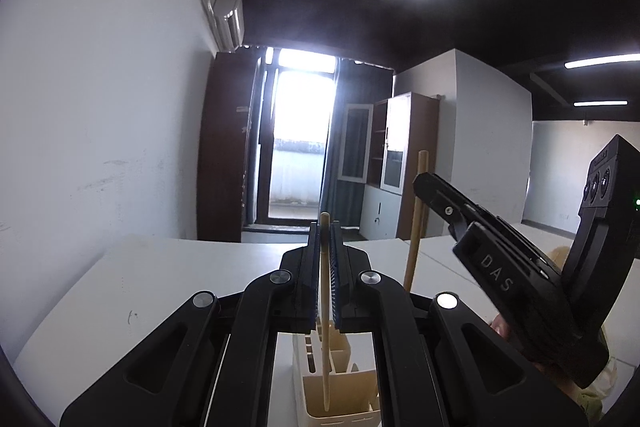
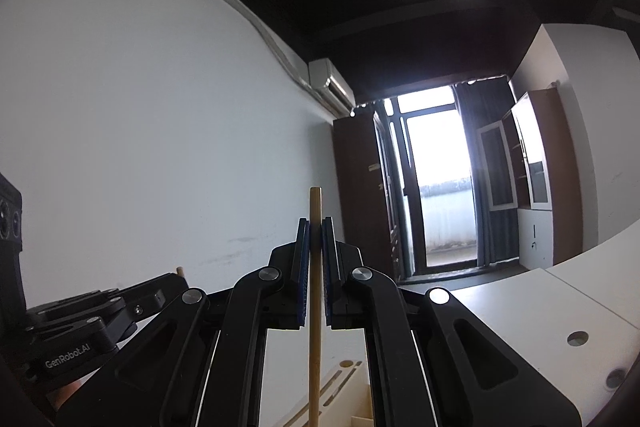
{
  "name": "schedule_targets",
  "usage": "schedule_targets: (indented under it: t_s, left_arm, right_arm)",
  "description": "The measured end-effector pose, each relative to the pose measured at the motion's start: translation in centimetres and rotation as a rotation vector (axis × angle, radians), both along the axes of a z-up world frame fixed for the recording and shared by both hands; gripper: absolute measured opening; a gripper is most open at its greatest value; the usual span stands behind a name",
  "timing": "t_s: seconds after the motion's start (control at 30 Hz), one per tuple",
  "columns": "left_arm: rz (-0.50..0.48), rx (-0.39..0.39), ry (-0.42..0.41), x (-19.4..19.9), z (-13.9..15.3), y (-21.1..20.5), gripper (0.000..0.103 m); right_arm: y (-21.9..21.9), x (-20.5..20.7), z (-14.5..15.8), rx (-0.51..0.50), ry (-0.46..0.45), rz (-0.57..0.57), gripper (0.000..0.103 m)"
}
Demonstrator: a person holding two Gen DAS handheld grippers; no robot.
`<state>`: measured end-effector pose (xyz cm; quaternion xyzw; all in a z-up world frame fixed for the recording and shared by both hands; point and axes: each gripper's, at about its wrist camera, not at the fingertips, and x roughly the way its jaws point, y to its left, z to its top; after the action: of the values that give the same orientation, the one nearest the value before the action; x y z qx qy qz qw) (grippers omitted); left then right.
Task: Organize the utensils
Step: 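Lower the chopstick into the holder and open the right tool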
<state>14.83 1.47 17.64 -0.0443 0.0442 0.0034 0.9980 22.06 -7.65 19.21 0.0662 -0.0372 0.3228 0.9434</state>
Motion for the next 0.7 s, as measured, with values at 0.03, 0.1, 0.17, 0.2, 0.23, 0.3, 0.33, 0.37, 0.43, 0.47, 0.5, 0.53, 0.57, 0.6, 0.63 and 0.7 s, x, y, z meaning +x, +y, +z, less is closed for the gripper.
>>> schedule_targets:
  t_s: [0.03, 0.1, 0.17, 0.2, 0.23, 0.3, 0.33, 0.37, 0.43, 0.47, 0.5, 0.53, 0.57, 0.6, 0.63, 0.7]
  left_arm:
    - [0.004, 0.000, 0.011, 0.3, -0.3, 0.1, 0.004]
    - [0.003, -0.006, 0.037, 0.8, -0.8, 0.4, 0.004]
    - [-0.004, -0.016, 0.060, 1.1, -1.3, 0.7, 0.004]
    - [-0.007, -0.018, 0.071, 1.2, -1.5, 0.7, 0.004]
    - [-0.011, -0.020, 0.079, 1.2, -1.7, 0.8, 0.004]
    - [-0.021, -0.022, 0.094, 1.3, -2.0, 0.8, 0.004]
    - [-0.026, -0.019, 0.102, 1.5, -2.0, 0.8, 0.004]
    - [-0.030, -0.014, 0.108, 1.5, -2.2, 0.7, 0.004]
    - [-0.034, -0.001, 0.122, 1.5, -2.5, 0.5, 0.004]
    - [-0.034, 0.002, 0.128, 1.5, -2.6, 0.5, 0.004]
    - [-0.036, 0.002, 0.133, 1.4, -2.8, 0.5, 0.004]
    - [-0.039, 0.001, 0.137, 1.3, -2.9, 0.6, 0.004]
    - [-0.043, -0.001, 0.139, 1.2, -3.0, 0.6, 0.004]
    - [-0.047, -0.005, 0.141, 1.2, -2.9, 0.8, 0.004]
    - [-0.054, -0.009, 0.143, 1.2, -2.8, 1.1, 0.004]
    - [-0.063, -0.013, 0.145, 1.2, -2.6, 1.4, 0.004]
  right_arm:
    - [0.2, 0.1, -0.3, -0.012, 0.011, 0.002, 0.007]
    - [0.3, 0.4, -0.7, -0.028, 0.034, 0.014, 0.007]
    - [0.2, 0.6, -1.1, -0.041, 0.053, 0.016, 0.007]
    - [0.3, 0.7, -1.2, -0.052, 0.063, 0.021, 0.007]
    - [0.4, 0.8, -1.3, -0.060, 0.075, 0.023, 0.007]
    - [0.6, 1.1, -1.7, -0.081, 0.095, 0.032, 0.007]
    - [0.7, 1.0, -2.0, -0.094, 0.102, 0.034, 0.007]
    - [0.8, 0.9, -2.2, -0.104, 0.107, 0.034, 0.007]
    - [0.7, 0.7, -2.4, -0.122, 0.117, 0.041, 0.007]
    - [0.7, 0.6, -2.5, -0.126, 0.122, 0.044, 0.007]
    - [0.5, 0.6, -2.5, -0.127, 0.132, 0.049, 0.007]
    - [0.4, 0.7, -2.5, -0.129, 0.144, 0.056, 0.007]
    - [0.3, 0.6, -2.6, -0.131, 0.158, 0.065, 0.007]
    - [0.2, 0.5, -2.7, -0.133, 0.169, 0.077, 0.007]
    - [0.2, 0.5, -2.7, -0.137, 0.178, 0.085, 0.007]
    - [0.2, 0.4, -2.8, -0.149, 0.187, 0.089, 0.007]
